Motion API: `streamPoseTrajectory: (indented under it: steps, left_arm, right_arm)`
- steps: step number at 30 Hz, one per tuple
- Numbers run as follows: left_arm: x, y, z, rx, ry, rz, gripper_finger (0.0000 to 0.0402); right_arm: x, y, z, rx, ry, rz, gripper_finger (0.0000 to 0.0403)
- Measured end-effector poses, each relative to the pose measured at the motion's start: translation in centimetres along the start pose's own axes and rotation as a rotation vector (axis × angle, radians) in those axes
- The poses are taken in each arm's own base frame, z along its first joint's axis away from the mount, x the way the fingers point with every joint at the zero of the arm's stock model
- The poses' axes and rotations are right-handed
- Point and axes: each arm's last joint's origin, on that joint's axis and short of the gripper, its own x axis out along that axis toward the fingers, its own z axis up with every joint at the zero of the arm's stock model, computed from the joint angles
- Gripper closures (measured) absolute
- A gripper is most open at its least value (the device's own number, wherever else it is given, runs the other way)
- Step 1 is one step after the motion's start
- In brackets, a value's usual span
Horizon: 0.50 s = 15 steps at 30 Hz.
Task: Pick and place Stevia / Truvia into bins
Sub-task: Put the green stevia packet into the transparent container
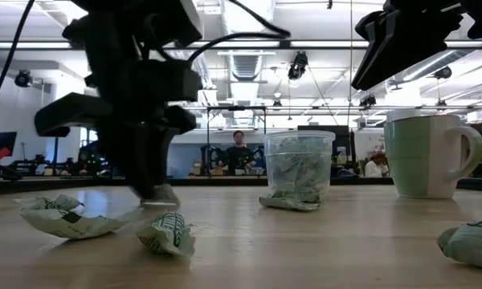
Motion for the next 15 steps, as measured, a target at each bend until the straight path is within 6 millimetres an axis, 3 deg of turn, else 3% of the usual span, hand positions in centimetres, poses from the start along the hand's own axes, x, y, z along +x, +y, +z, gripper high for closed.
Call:
streamPoseTrajectory:
  steps: [10, 15]
  left_arm:
    - [-1.2, 0.4, 1.8, 0.007, -0.058, 0.088, 0.0396]
    - [-1.5, 0.6, 2.7, 0.059, -0.109, 0.129, 0.0397]
  right_arm:
    - [0.0, 0.0, 0.0, 0.0, 0.0, 0.0, 0.0336]
    - [0.0, 0.0, 0.0, 0.0, 0.0, 0.0, 0.0339]
